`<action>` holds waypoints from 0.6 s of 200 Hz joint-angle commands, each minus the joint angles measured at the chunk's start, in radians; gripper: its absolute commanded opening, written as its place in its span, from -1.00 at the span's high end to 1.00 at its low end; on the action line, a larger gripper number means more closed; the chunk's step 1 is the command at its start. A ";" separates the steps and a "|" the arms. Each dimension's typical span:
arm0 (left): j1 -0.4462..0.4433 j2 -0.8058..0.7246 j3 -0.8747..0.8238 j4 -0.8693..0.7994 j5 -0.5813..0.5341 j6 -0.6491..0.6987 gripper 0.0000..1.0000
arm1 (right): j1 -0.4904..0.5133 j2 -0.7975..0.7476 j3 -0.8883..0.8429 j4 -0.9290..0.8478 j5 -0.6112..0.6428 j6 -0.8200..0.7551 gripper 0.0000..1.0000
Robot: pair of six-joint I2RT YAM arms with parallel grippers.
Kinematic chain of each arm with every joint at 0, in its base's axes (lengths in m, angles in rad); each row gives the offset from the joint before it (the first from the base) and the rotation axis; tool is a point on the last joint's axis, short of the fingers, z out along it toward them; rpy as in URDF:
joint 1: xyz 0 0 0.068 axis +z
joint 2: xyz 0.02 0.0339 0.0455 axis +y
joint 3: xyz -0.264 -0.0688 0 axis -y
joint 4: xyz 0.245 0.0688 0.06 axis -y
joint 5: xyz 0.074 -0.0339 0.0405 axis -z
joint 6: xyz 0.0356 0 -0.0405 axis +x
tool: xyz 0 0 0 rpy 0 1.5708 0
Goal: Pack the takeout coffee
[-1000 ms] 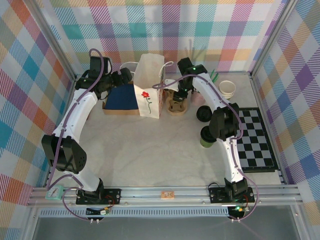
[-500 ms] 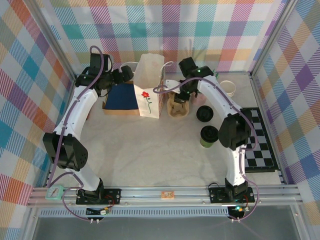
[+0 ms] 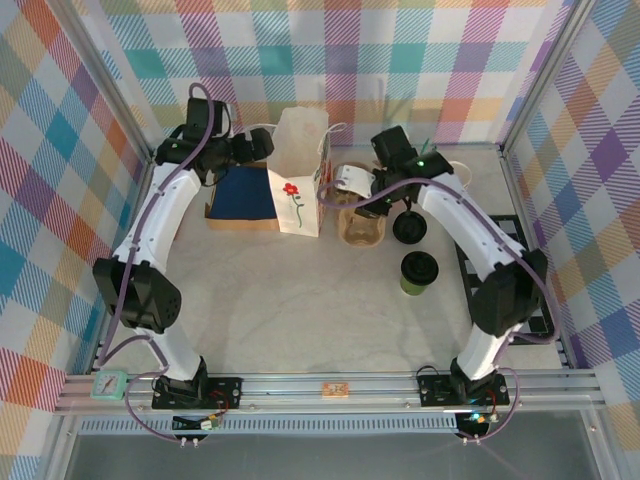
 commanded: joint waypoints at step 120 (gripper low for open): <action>-0.117 0.197 0.267 -0.181 -0.088 0.054 0.42 | 0.031 -0.436 -0.143 0.141 -0.126 0.333 0.28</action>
